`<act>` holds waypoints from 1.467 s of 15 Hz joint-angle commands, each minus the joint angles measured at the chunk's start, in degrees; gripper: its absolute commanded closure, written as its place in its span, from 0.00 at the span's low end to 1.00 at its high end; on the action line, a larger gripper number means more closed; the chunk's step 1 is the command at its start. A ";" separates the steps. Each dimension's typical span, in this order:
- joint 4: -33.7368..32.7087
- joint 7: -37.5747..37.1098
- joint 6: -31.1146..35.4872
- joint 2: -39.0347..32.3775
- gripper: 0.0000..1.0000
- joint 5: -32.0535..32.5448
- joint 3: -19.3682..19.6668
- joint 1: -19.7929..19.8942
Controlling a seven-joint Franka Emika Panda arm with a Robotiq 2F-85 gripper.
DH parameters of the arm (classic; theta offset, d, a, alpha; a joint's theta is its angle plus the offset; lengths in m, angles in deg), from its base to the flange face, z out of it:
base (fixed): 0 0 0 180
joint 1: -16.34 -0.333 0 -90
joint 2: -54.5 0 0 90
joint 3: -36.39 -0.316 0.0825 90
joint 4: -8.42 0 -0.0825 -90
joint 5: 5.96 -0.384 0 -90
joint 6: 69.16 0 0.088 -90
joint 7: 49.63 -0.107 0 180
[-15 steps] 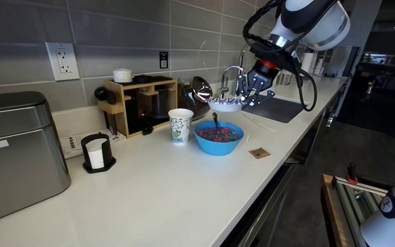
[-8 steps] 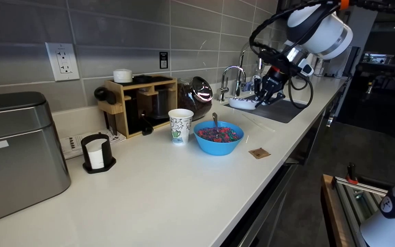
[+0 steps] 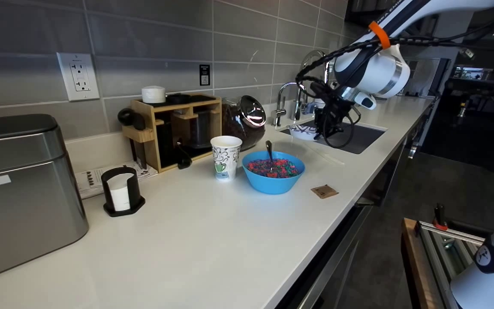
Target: Move the striped bow to the right
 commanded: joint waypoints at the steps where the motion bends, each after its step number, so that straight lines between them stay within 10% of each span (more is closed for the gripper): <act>1: -5.11 -6.16 5.19 -8.94 0.99 4.55 -0.47 1.12; 10: -13.17 -9.81 9.78 -19.37 0.99 16.65 4.07 -1.64; 22: -18.58 2.29 11.13 -24.14 0.99 4.49 3.35 -5.89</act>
